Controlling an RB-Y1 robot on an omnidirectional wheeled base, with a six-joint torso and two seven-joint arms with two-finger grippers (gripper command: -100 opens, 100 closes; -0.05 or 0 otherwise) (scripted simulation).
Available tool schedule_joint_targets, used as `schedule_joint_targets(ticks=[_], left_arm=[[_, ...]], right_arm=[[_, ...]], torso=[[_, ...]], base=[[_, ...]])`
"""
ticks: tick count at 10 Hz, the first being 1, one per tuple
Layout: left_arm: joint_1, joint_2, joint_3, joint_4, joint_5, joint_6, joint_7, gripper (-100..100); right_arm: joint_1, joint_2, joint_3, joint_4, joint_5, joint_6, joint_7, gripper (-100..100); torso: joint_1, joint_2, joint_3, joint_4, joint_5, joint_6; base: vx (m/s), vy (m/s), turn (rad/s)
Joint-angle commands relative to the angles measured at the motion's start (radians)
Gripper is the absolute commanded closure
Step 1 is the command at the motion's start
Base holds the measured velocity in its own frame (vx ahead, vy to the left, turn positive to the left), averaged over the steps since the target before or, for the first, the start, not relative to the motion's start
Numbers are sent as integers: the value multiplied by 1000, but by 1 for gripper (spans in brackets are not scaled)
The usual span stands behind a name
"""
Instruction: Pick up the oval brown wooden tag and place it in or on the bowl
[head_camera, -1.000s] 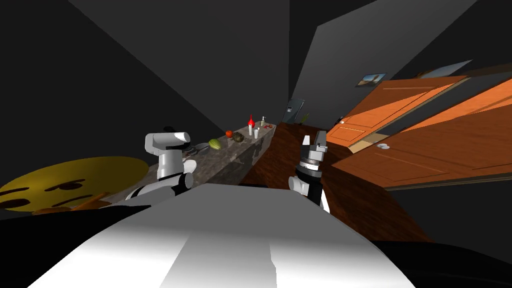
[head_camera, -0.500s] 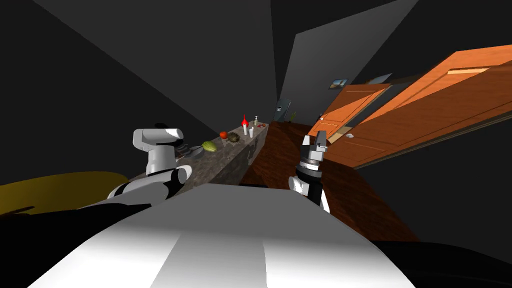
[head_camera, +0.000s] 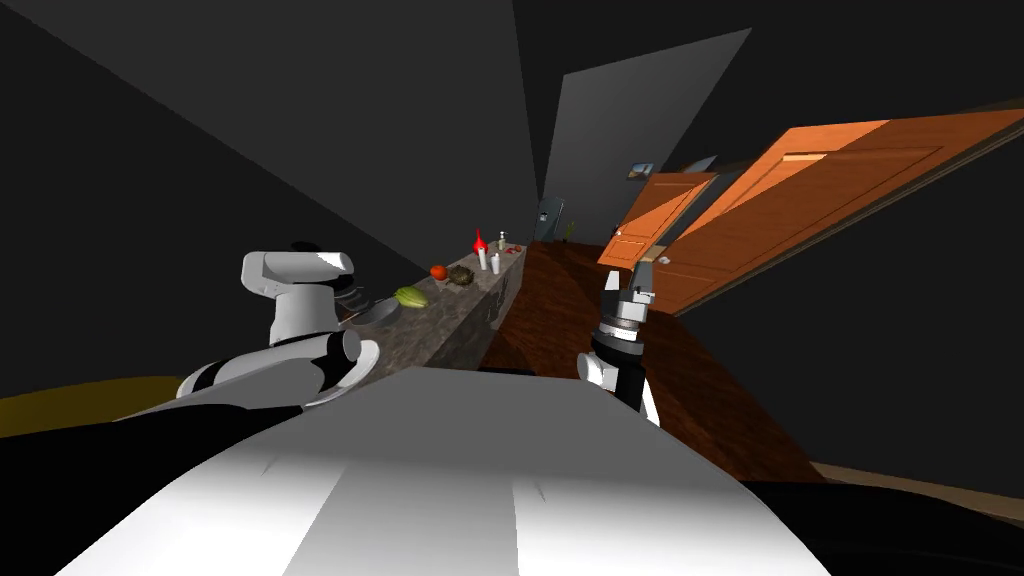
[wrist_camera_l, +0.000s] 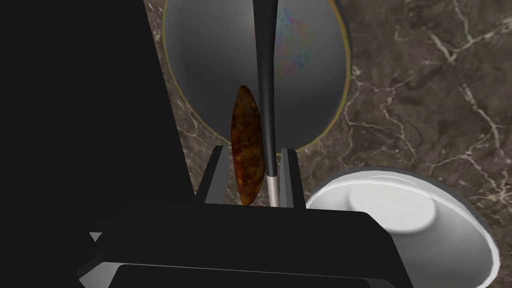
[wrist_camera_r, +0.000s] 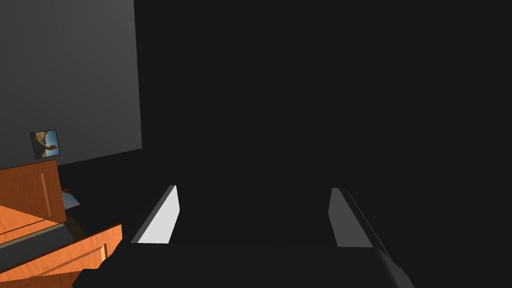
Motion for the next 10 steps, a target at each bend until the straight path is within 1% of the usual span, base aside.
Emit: schedule_joint_targets(ticks=[1, 2, 3, 4, 5, 6, 7, 10], left_arm=[[-5, 15, 0, 29, -1, 5, 6, 100], [-15, 42, -1, 65, -3, 16, 18, 100], [-15, 42, -1, 69, -3, 16, 18, 100], [-24, 68, -3, 107, -6, 26, 29, 100], [-31, 91, -5, 132, -9, 37, 38, 100], [-31, 91, -5, 143, -9, 37, 38, 100], [-38, 113, -7, 175, -12, 47, 47, 100], [-53, 163, -14, 251, -21, 82, 67, 100]], right_arm=[[0, 0, 0, 0, 0, 0, 0, 0], [0, 0, 0, 0, 0, 0, 0, 0], [0, 0, 0, 0, 0, 0, 0, 0], [0, 0, 0, 0, 0, 0, 0, 0], [0, 0, 0, 0, 0, 0, 0, 0], [0, 0, 0, 0, 0, 0, 0, 0], [0, 0, 0, 0, 0, 0, 0, 0], [0, 0, 0, 0, 0, 0, 0, 0]], torso=[[0, 0, 0, 0, 0, 0], [-2, -1, 0, 0, 0, 0], [-2, -2, -1, -1, 0, 2], [-2, -3, -2, -1, 0, 1], [-2, -3, -2, -1, -1, 3], [-1, -3, -2, 0, -1, 3], [-1, -3, -2, -1, 0, 0], [-1, -3, -2, -1, 0, 2]], base=[[-45, 49, -143], [-39, 52, -226], [-34, 44, -143], [-33, 55, -240], [-59, 85, -299], [-45, 67, -123], [-35, 44, -169], [-48, 75, -239]])
